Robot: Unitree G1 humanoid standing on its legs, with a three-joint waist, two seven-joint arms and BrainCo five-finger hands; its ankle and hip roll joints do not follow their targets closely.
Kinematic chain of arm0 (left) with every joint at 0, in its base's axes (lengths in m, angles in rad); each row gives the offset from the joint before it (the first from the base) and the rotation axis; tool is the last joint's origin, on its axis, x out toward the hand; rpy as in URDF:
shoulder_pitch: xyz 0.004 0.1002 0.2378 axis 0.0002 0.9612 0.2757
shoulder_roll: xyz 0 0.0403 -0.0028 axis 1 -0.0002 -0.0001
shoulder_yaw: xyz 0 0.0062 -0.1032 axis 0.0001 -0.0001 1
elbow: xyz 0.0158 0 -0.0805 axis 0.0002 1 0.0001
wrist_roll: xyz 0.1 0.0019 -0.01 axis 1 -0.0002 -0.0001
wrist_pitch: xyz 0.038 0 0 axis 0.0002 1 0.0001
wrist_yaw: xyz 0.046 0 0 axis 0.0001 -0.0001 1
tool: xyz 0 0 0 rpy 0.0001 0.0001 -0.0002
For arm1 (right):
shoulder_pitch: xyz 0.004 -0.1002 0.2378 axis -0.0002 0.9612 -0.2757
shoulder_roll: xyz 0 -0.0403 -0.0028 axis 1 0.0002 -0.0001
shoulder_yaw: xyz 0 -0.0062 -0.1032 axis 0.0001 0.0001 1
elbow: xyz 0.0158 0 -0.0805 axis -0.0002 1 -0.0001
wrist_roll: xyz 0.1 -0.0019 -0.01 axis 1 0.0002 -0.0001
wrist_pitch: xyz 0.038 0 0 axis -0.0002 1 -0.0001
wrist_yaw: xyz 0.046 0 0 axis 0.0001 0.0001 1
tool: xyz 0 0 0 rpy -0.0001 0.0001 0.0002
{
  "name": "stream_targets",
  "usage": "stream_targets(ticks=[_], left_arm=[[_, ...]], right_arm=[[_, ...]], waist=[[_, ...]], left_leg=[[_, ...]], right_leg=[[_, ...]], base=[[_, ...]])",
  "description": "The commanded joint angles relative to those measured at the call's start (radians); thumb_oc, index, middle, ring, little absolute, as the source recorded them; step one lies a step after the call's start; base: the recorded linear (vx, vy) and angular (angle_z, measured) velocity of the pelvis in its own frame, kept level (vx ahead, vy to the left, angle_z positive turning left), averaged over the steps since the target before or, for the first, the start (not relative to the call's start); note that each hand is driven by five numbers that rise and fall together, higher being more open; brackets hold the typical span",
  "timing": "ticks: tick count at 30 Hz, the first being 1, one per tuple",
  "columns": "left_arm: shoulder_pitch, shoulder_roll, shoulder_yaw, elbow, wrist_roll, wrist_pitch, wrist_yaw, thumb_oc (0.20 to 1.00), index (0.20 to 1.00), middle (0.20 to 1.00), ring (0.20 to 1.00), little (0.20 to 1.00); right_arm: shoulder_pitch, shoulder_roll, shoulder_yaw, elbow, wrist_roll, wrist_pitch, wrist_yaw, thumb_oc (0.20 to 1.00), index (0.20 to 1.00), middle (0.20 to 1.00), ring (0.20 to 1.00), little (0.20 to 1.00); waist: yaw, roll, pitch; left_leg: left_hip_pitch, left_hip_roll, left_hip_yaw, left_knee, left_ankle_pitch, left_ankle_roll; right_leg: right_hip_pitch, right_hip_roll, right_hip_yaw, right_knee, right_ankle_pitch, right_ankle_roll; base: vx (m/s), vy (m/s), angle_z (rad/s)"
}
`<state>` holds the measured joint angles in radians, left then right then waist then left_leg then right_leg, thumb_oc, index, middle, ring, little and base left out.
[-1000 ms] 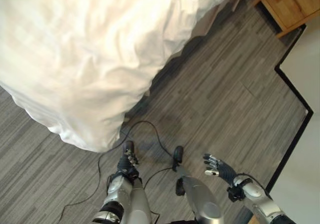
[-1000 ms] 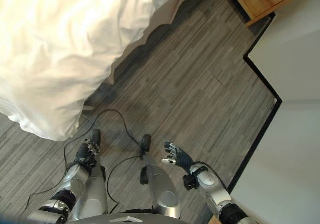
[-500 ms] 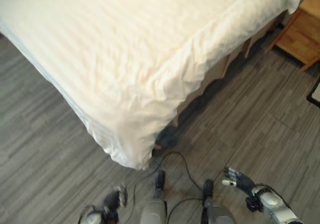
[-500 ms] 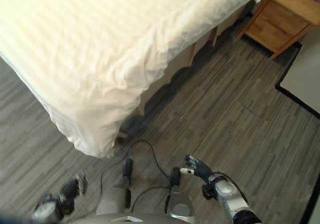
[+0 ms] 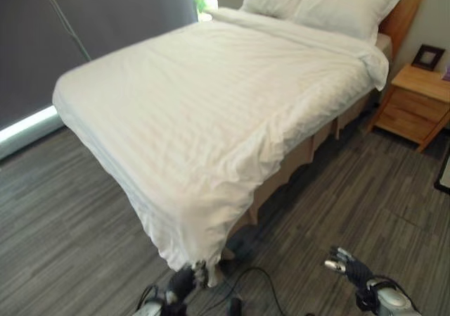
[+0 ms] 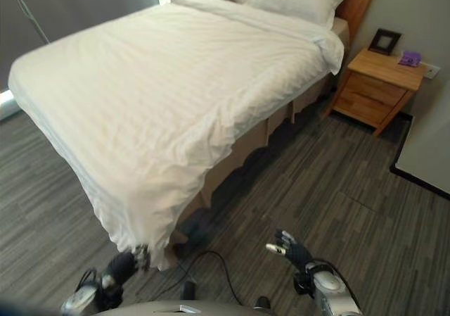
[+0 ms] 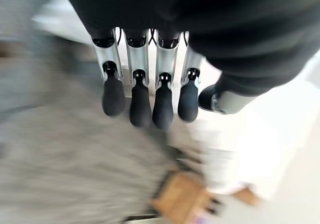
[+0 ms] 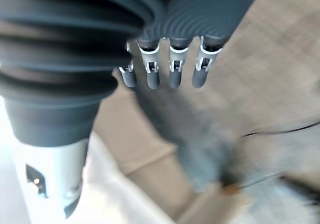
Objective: Making the bed.
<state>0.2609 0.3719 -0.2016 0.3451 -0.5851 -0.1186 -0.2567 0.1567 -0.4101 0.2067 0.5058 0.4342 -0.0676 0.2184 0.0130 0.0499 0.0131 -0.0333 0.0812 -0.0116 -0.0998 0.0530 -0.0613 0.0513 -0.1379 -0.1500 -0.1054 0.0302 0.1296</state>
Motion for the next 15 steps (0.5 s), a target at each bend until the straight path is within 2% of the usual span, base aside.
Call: stream_targets(ticks=[1, 4, 5, 10, 15], left_arm=[[-0.042, 0.003, 0.049, -0.012, -0.007, -0.068, 0.077, 1.000, 1.000, 1.000, 1.000, 1.000], [-0.062, -0.031, 0.039, -0.037, -0.016, -0.071, 0.112, 1.000, 1.000, 1.000, 1.000, 1.000], [-0.085, -0.051, 0.007, -0.072, 0.014, -0.082, 0.159, 1.000, 1.000, 1.000, 1.000, 1.000], [-0.108, -0.056, -0.051, -0.057, 0.085, -0.096, 0.217, 1.000, 1.000, 1.000, 1.000, 1.000], [-0.116, -0.057, -0.068, -0.029, 0.079, -0.106, 0.239, 1.000, 1.000, 1.000, 1.000, 1.000]], right_arm=[[-0.041, 0.023, -0.034, -0.075, 0.058, -0.045, -0.026, 1.000, 1.000, 1.000, 1.000, 1.000], [-0.014, 0.030, -0.037, -0.145, 0.049, -0.050, -0.043, 1.000, 1.000, 1.000, 1.000, 1.000], [0.020, 0.044, -0.034, -0.210, 0.034, -0.063, -0.074, 1.000, 1.000, 1.000, 1.000, 1.000], [0.030, 0.038, -0.026, -0.224, -0.014, -0.089, -0.133, 1.000, 1.000, 1.000, 1.000, 1.000], [0.023, 0.045, -0.033, -0.215, -0.002, -0.116, -0.178, 1.000, 1.000, 1.000, 1.000, 1.000]], waist=[[-0.013, -0.047, 0.033], [-0.025, -0.049, 0.026], [-0.046, -0.049, 0.018], [-0.065, -0.047, 0.019], [-0.075, -0.046, 0.024]], left_leg=[[0.060, -0.049, -0.014, 0.013, -0.028, 0.025], [0.075, -0.048, 0.000, 0.013, -0.035, 0.026], [0.090, -0.046, 0.018, 0.014, -0.045, 0.028], [0.113, -0.040, 0.039, 0.013, -0.055, 0.031], [0.120, -0.032, 0.059, 0.012, -0.058, 0.029]], right_leg=[[0.017, -0.008, 0.028, 0.065, -0.041, 0.015], [0.023, -0.007, 0.041, 0.067, -0.044, 0.014], [0.025, -0.003, 0.059, 0.071, -0.049, 0.012], [0.026, 0.002, 0.085, 0.075, -0.049, 0.013], [0.019, 0.010, 0.107, 0.070, -0.044, 0.015]], base=[[0.02, -0.015, -0.06], [0.02, -0.032, -0.20], [0.03, -0.047, -0.27], [0.03, -0.026, -0.22], [0.01, -0.019, -0.15]])
